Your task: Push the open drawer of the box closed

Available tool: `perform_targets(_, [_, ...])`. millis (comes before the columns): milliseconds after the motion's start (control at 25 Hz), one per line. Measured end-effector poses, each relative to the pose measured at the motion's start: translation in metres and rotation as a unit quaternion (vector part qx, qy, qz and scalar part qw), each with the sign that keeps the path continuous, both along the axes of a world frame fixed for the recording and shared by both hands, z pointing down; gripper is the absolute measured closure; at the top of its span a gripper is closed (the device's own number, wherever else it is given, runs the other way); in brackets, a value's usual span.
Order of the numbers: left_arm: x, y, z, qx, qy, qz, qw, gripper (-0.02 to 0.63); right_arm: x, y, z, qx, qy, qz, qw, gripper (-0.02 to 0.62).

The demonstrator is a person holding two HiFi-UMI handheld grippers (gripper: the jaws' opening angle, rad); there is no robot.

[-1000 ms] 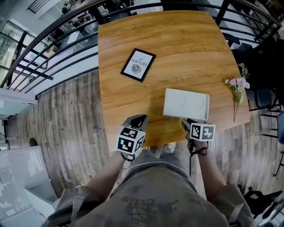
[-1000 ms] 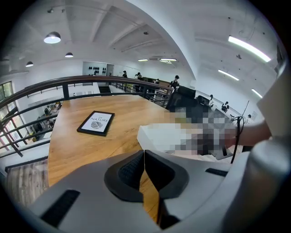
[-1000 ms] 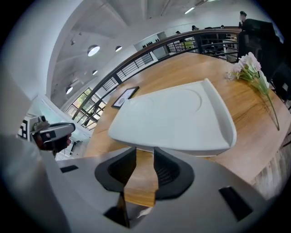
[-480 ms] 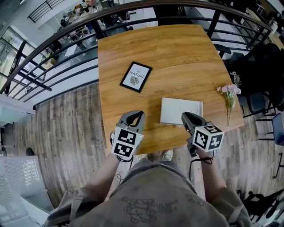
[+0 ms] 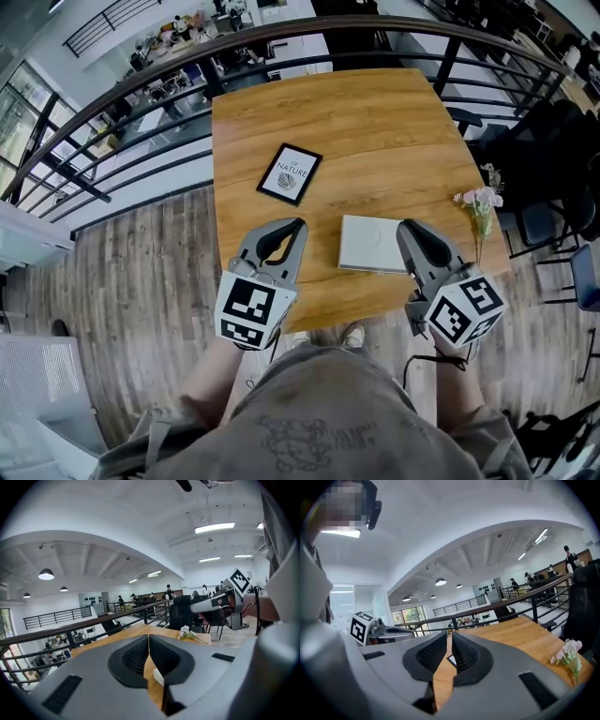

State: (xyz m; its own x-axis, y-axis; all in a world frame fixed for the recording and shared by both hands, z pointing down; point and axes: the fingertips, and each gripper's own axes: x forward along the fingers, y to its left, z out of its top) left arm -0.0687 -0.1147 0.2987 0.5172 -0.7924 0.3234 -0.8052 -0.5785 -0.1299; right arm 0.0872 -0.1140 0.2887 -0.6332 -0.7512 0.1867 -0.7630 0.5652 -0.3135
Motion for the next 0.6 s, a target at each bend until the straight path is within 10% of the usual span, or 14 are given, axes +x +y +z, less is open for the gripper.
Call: perform_targets(600, [-0.007, 0.024, -0.098, 0.112, 0.058, -0.007, 0.992, 0.586, 0.001, 0.047, -0.117, 0.197, 0.034, 0.005, 0.98, 0.548])
